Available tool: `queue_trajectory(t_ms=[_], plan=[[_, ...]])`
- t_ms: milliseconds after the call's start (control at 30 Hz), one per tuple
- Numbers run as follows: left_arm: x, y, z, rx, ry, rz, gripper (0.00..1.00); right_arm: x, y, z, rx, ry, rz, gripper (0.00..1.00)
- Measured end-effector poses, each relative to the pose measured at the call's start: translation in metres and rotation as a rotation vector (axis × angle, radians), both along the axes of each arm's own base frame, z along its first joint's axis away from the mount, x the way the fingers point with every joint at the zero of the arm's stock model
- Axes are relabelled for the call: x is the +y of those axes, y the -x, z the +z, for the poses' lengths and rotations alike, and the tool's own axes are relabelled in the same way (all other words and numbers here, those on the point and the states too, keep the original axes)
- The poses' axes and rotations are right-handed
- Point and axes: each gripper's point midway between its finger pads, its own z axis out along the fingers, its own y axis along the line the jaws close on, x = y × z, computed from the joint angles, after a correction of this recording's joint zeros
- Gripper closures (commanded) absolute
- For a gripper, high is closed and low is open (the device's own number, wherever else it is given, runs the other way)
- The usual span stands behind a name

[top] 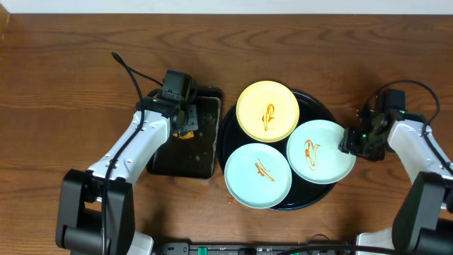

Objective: Clean dirty plates on tray and stack at the side
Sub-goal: 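Grip the rim of the right pale green plate with the right gripper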

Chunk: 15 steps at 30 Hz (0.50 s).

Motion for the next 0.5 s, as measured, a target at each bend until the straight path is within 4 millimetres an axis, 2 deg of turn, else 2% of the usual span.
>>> queue_trajectory(t_ms=[167,500], plan=[[-0.001,0.0,0.0001,0.0,0.008,0.004,0.92,0.0006,-0.0005,-0.0032,0.005,-0.005,-0.001,0.68],[-0.0028,0.0006,-0.0001,0.004,0.022,0.014,0.91,0.0013,-0.0019,-0.0032,0.0,-0.01,0.002,0.8]])
